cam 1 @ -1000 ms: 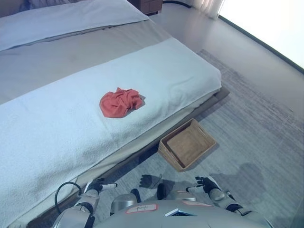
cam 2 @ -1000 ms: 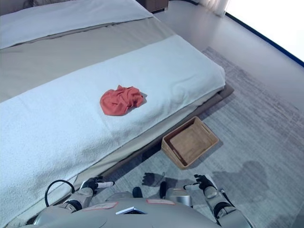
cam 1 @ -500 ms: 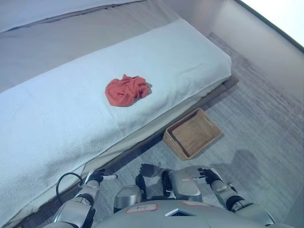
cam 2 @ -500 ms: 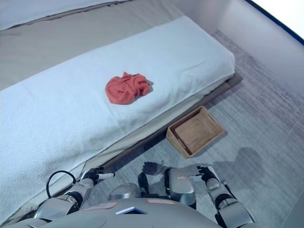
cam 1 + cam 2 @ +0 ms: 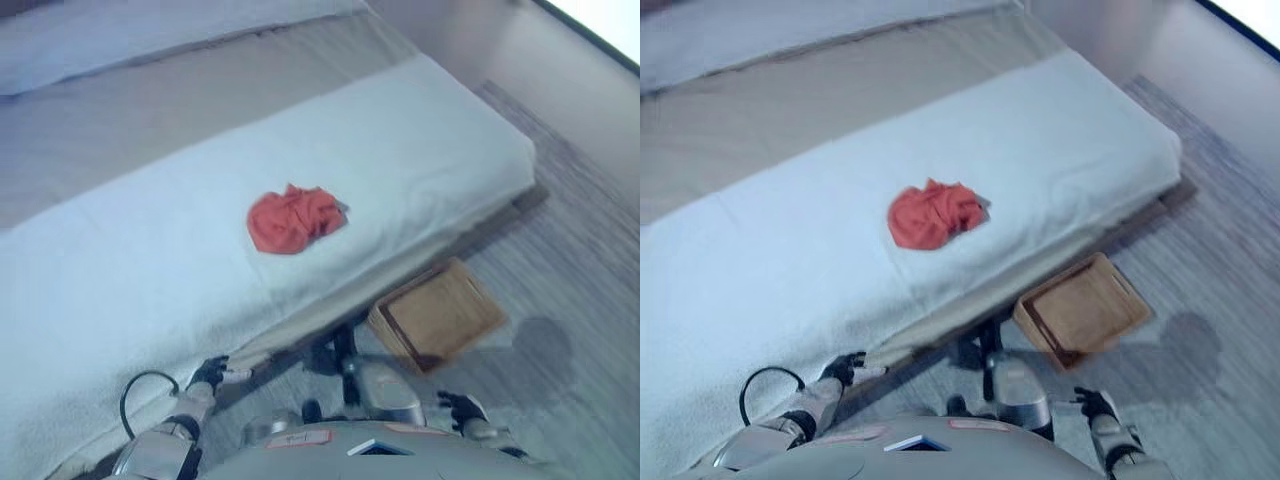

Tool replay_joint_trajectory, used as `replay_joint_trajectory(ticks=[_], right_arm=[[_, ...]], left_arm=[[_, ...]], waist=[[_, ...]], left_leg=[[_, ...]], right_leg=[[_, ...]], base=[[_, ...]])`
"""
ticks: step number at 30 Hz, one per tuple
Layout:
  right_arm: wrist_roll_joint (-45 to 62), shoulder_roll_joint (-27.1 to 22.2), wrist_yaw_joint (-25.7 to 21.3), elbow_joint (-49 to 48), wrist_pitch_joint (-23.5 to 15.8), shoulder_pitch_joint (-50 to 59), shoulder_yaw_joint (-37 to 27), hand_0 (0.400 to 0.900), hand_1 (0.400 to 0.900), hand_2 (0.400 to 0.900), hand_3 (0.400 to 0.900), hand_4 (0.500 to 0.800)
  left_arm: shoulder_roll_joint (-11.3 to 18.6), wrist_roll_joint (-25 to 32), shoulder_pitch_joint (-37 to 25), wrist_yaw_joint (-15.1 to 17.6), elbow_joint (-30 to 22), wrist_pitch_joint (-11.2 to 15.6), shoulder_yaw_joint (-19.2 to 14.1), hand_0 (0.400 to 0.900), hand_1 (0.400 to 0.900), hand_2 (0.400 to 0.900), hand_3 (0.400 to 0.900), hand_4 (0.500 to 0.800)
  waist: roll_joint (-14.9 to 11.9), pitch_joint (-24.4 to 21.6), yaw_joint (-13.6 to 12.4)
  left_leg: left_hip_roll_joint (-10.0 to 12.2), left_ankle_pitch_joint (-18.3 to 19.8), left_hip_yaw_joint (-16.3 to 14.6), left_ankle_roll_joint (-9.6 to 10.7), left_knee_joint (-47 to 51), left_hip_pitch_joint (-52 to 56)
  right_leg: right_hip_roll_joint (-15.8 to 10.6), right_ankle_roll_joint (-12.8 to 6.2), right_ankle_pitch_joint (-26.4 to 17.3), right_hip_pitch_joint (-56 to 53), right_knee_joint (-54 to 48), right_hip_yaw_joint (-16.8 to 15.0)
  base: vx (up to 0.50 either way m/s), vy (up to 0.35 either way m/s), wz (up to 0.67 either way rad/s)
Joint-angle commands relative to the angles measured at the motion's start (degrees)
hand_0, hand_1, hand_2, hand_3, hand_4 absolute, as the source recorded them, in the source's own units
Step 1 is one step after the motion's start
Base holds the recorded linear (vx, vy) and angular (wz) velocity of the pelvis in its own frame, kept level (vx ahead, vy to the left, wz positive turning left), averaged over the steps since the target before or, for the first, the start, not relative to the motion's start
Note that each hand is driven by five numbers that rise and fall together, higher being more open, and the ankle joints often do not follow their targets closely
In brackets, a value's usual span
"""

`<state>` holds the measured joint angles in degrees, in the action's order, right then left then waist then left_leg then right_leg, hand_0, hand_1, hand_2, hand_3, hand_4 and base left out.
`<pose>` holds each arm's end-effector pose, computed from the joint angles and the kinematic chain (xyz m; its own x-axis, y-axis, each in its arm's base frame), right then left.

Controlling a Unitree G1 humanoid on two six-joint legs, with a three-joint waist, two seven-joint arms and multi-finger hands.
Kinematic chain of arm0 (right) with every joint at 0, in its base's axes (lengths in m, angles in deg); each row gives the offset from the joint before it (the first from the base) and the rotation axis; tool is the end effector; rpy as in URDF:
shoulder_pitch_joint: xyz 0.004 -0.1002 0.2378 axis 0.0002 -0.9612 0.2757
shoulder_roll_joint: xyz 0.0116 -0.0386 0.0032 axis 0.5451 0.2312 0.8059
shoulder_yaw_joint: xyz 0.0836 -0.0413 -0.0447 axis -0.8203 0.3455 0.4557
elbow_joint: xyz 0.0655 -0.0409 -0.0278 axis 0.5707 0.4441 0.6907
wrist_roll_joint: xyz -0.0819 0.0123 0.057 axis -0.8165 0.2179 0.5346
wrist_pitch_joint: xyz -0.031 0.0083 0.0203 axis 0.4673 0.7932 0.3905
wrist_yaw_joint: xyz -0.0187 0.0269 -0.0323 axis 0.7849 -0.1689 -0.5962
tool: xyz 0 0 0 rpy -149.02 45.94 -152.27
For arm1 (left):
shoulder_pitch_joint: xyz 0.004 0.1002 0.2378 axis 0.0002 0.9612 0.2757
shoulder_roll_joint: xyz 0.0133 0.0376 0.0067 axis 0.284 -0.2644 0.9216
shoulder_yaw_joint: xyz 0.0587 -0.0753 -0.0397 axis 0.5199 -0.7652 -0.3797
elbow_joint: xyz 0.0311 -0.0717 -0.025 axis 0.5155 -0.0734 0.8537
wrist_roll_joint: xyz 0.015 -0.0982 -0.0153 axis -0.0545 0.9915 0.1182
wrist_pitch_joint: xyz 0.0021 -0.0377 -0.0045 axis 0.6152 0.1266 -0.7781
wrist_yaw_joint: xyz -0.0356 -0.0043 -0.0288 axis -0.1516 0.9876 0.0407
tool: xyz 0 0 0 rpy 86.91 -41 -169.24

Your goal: Put the clothes on the bed into the basket.

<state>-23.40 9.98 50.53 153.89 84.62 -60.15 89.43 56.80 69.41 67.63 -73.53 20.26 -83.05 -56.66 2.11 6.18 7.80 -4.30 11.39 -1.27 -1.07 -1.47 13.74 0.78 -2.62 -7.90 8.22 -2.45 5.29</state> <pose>0.0439 -0.2468 -0.1141 0.2616 -0.3119 -0.9134 -0.1465 0.9225 -0.3570 0.0898 0.2322 -0.1114 0.3467 0.2961 -0.8900 0.2275 0.8940 0.3860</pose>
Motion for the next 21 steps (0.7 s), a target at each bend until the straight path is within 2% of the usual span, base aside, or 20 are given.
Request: replay_joint_trajectory(ticks=[1,3,4,5,6,7,8,9,10,11,12,13,14,15,16,17,18,19,20,21], right_arm=[[1.7,-5.4,-1.6,-0.9,-1.7,8.3,1.0,0.9,0.9,0.9,0.9,0.8],[2.2,-6.6,-1.6,-1.7,-1.7,9.2,0.7,0.9,0.9,0.9,0.9,0.8],[2.2,-6.6,-1.6,-1.8,-1.7,9.2,0.7,0.9,0.9,0.9,0.9,0.8],[2.7,-6.8,-2.2,-2.2,-1.8,9.9,0.7,0.9,0.9,0.9,0.9,0.8],[2.8,-6.7,-2.5,-2.3,-1.7,10.1,0.8,0.9,0.9,0.9,0.9,0.8],[2.8,-6.7,-2.5,-2.3,-1.7,10.1,0.8,0.9,0.9,0.9,0.9,0.8],[3.0,-6.5,-2.8,-2.1,-1.8,10.3,1.1,0.9,0.9,0.9,0.9,0.8],[3.0,-6.5,-2.8,-2.1,-1.8,10.3,1.1,0.9,0.9,0.9,0.9,0.8],[2.7,-6.3,-2.9,-1.9,-1.9,10.3,1.4,0.9,0.9,0.9,0.9,0.8],[2.1,-6.3,-3.0,-1.3,-2.1,10.2,1.8,0.9,0.9,0.9,0.9,0.8],[1.7,-6.2,-3.3,-1.0,-2.4,10.2,2.2,0.9,0.9,0.9,0.9,0.8],[1.7,-6.2,-3.3,-1.0,-2.4,10.2,2.2,0.9,0.9,0.9,0.9,0.8],[1.7,-6.3,-3.2,-0.4,-2.3,9.9,2.0,0.9,0.9,0.9,0.9,0.8],[1.5,-6.3,-3.0,0.3,-2.3,9.7,1.9,0.9,0.9,0.9,0.9,0.8],[1.5,-6.3,-3.0,0.3,-2.3,9.7,1.9,0.9,0.9,0.9,0.9,0.8],[2.1,-6.4,-3.0,1.0,-2.0,9.2,0.5,0.9,0.9,0.9,0.9,0.8],[2.1,-6.4,-3.0,1.0,-2.0,9.2,0.5,0.9,0.9,0.9,0.9,0.8],[1.2,-7.3,-2.1,0.9,-1.6,8.8,0.4,0.9,0.9,0.9,0.9,0.8],[1.1,-7.0,-3.1,0.9,-1.3,8.4,-0.7,0.9,0.9,0.9,0.9,0.8],[1.1,-7.0,-3.1,0.9,-1.3,8.4,-0.7,0.9,0.9,0.9,0.9,0.8]], left_arm=[[0.9,0.0,-5.9,1.4,-3.1,1.2,1.7,0.9,0.9,0.9,0.9,0.8],[0.6,0.3,-6.5,1.7,-3.3,1.1,2.1,0.9,0.9,0.9,0.9,0.8],[0.6,0.3,-6.5,1.7,-3.3,1.1,2.1,0.9,0.9,0.9,0.9,0.8],[0.8,0.6,-7.2,2.2,-3.3,1.1,2.4,0.9,0.9,0.9,0.9,0.8],[1.0,0.6,-6.9,2.4,-3.2,1.1,2.4,0.9,0.9,0.9,0.9,0.8],[1.0,0.6,-6.9,2.4,-3.2,1.1,2.4,0.9,0.9,0.9,0.9,0.8],[1.3,0.6,-6.0,2.7,-2.5,1.0,2.0,0.9,0.9,0.9,0.9,0.8],[1.3,0.6,-6.0,2.7,-2.5,1.0,2.0,0.9,0.9,0.9,0.9,0.8],[1.4,0.7,-5.3,2.9,-2.1,1.1,1.8,0.9,0.9,0.9,0.9,0.8],[1.5,1.4,-3.9,3.5,-1.6,1.3,1.0,0.9,0.9,0.9,0.9,0.8],[1.6,1.9,-3.7,4.0,-1.5,1.6,0.5,0.9,0.9,0.9,0.9,0.8],[1.6,1.9,-3.7,4.0,-1.5,1.6,0.5,0.9,0.9,0.9,0.9,0.8],[1.3,2.3,-2.9,4.2,-0.8,1.4,-0.1,0.9,0.9,0.9,0.9,0.8],[1.0,2.2,-3.0,4.2,-0.1,1.5,-0.5,0.9,0.9,0.9,0.9,0.8],[1.0,2.2,-3.0,4.2,-0.1,1.5,-0.5,0.9,0.9,0.9,0.9,0.8],[1.3,1.9,-3.0,4.2,-0.2,1.5,-0.7,0.9,0.9,0.9,0.9,0.8],[1.3,1.9,-3.0,4.2,-0.2,1.5,-0.7,0.9,0.9,0.9,0.9,0.8],[4.9,1.5,-6.0,3.7,-1.4,1.3,-0.3,0.9,0.9,0.9,0.9,0.8],[3.4,0.5,-3.5,4.5,-5.9,1.9,0.4,0.9,0.9,0.9,0.9,0.8],[3.4,0.5,-3.5,4.5,-5.9,1.9,0.4,0.9,0.9,0.9,0.9,0.8]], waist=[[2.7,2.9,0.9],[1.5,4.1,0.3],[1.6,4.1,0.3],[-0.1,4.9,-1.0],[-1.1,4.9,-1.9],[-1.0,5.1,-2.0],[-3.0,5.2,-3.5],[-3.0,5.4,-3.7],[-3.7,5.4,-4.2],[-4.2,5.1,-4.9],[-3.7,4.7,-5.3],[-3.7,4.7,-5.3],[-2.8,4.1,-5.4],[-2.2,3.7,-5.2],[-2.1,3.6,-5.3],[-1.3,2.4,-5.1],[-1.3,2.3,-5.2],[-0.5,1.0,-4.6],[-0.5,1.5,-5.7],[-0.5,1.5,-5.7]], left_leg=[[-0.5,-8.8,-8.4,4.9,-17.8,-1.8],[-1.4,-13.4,-6.0,7.7,-31.3,-9.4],[-1.3,-13.3,-5.9,7.8,-31.6,-9.6],[-0.2,-12.9,-5.3,7.1,-36.2,-13.3],[0.6,-11.4,-5.5,6.0,-36.0,-15.5],[0.7,-11.2,-5.6,6.0,-36.2,-15.4],[3.0,-8.2,-5.5,3.3,-32.4,-19.8],[3.1,-8.1,-5.7,3.3,-32.4,-19.5],[4.3,-7.2,-5.3,2.2,-27.9,-20.3],[7.0,-9.8,-2.5,1.8,-13.1,-19.3],[8.0,-14.4,1.4,2.4,-4.6,-19.0],[8.0,-14.7,1.4,2.4,-4.1,-18.9],[9.7,-17.6,5.0,3.6,3.6,-17.1],[10.2,-16.1,4.3,3.6,3.4,-15.3],[10.2,-16.2,4.2,3.6,3.5,-15.4],[9.6,-15.3,0.7,4.1,4.2,-13.8],[9.7,-15.4,0.6,4.1,4.2,-13.9],[9.0,-15.1,-2.4,4.2,6.5,-12.1],[8.6,-14.5,-3.5,3.9,6.5,-11.9],[8.6,-14.5,-3.5,3.9,6.5,-11.9]], right_leg=[[3.4,-0.61,3.1,3.5,7.6,-1.7],[2.8,0.88,4.3,0.0,7.0,-3.5],[2.9,0.9,4.3,0.0,7.0,-3.4],[2.3,2.06,5.2,-2.4,5.9,-4.6],[1.9,2.28,5.7,-3.8,5.2,-5.1],[2.1,2.3,5.8,-3.9,5.2,-5.1],[1.2,2.05,6.6,-6.0,4.7,-7.0],[1.2,2.04,6.6,-6.2,4.7,-7.1],[1.0,1.71,7.3,-6.8,5.1,-8.5],[0.8,0.91,8.1,-7.9,5.0,-11.0],[1.5,0.75,8.5,-8.4,4.8,-13.2],[1.4,0.76,8.5,-8.3,4.8,-13.3],[2.1,0.76,9.3,-9.5,4.7,-17.0],[2.4,0.45,10.0,-9.9,4.9,-18.8],[2.4,0.45,9.9,-9.7,5.0,-18.9],[1.4,-0.48,9.8,-9.5,4.3,-20.2],[1.5,-0.48,9.7,-9.3,4.3,-20.3],[0.7,-1.59,8.9,-8.8,3.7,-21.9],[-0.2,-2.39,8.7,-8.4,3.7,-21.6],[-0.2,-2.39,8.7,-8.4,3.7,-21.6]], base=[[0.37,-0.092,0.12],[0.26,-0.083,-0.1],[0.26,-0.101,-0.35],[0.26,-0.104,-0.4],[0.26,-0.101,-0.43],[0.26,-0.04,-0.78],[0.18,-0.007,-0.63],[0.26,0.011,-0.97],[0.27,0.116,-1.19],[0.35,0.188,-1.71],[0.26,0.167,-1.35],[0.27,0.219,-1.64],[0.27,0.217,-1.69],[0.27,0.218,-1.71],[0.23,0.289,-1.29],[0.15,0.215,-0.7],[0.28,0.413,-1.42],[0.13,0.276,-0.94],[0.14,0.277,-0.93],[0.01,0.079,-0.18]])
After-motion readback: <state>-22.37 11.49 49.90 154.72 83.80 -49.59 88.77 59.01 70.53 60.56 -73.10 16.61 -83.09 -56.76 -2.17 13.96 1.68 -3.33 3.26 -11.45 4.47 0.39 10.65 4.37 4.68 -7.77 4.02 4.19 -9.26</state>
